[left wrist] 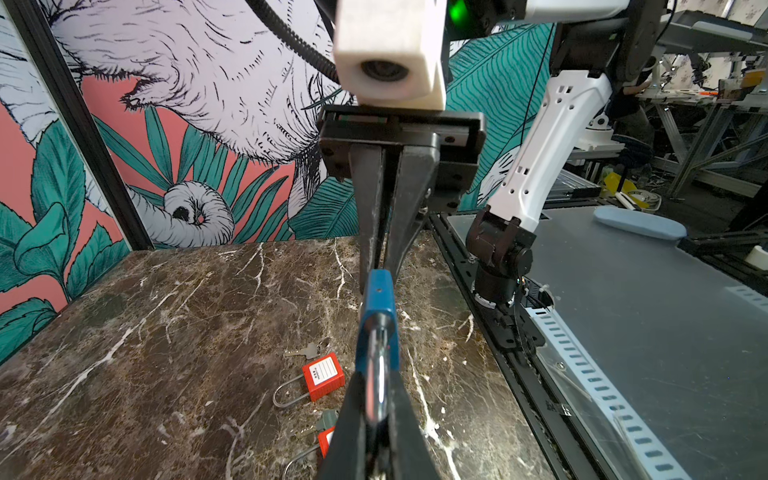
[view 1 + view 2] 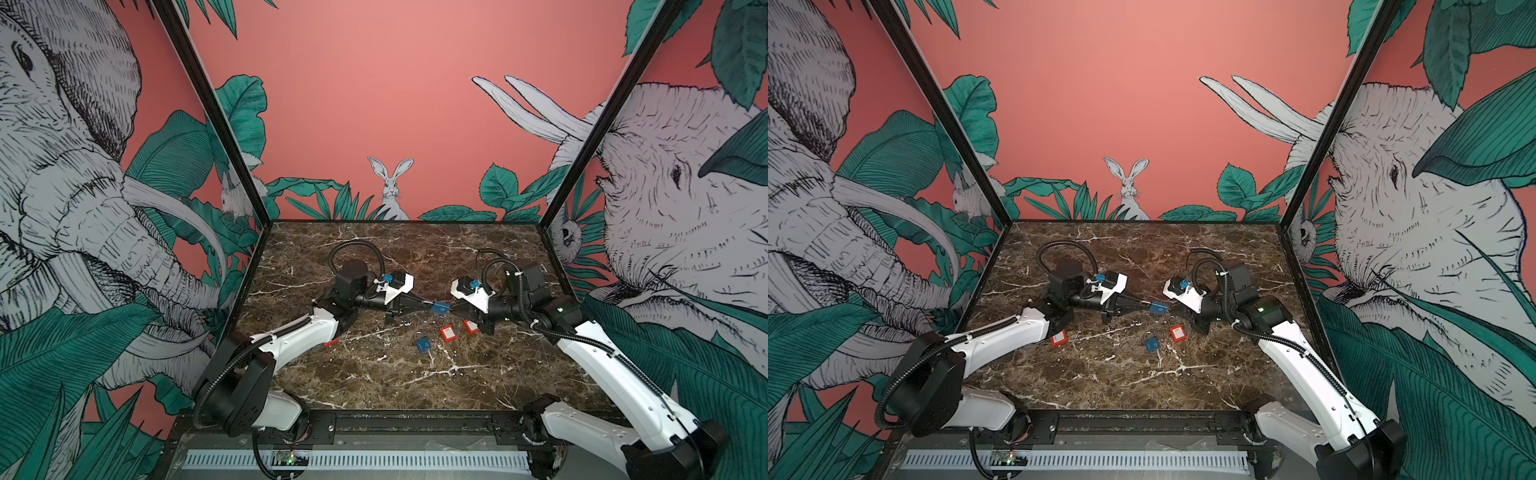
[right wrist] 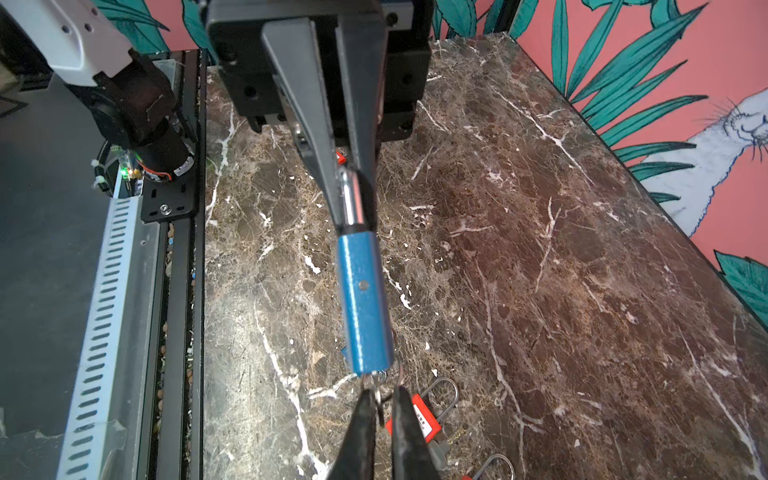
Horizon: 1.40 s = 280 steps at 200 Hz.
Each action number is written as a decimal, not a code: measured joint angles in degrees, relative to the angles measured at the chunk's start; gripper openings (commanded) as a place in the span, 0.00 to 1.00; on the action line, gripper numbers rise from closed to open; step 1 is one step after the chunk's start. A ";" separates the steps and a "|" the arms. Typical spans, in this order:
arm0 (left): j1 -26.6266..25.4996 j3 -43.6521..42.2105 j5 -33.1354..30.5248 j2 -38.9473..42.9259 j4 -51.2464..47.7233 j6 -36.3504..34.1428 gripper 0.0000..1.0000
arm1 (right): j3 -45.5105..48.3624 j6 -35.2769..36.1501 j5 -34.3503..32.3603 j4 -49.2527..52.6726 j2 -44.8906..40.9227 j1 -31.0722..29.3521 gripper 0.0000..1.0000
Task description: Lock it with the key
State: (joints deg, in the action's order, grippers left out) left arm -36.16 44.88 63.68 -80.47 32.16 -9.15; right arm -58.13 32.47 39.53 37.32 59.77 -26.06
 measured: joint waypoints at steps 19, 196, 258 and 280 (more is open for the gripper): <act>0.00 0.11 0.28 0.02 -1.05 -0.72 0.00 | -0.20 1.18 0.42 1.46 0.02 -0.02 0.00; 2.25 3.74 -1.38 5.01 -32.02 -15.78 0.00 | 8.04 1.88 -6.56 5.44 -7.85 2.23 0.00; 2.25 15.76 -10.36 -1.77 -61.18 -22.27 0.00 | 15.21 -8.33 -14.14 -3.28 -14.58 2.23 0.00; 2.25 19.21 -12.90 -7.17 -69.83 -23.12 0.00 | 17.05 -12.79 -16.09 -6.51 -15.10 2.23 0.00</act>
State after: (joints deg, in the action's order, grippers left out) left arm -33.91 64.10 50.78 -87.64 -37.67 -32.27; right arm -41.08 19.68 23.44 30.81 44.66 -23.83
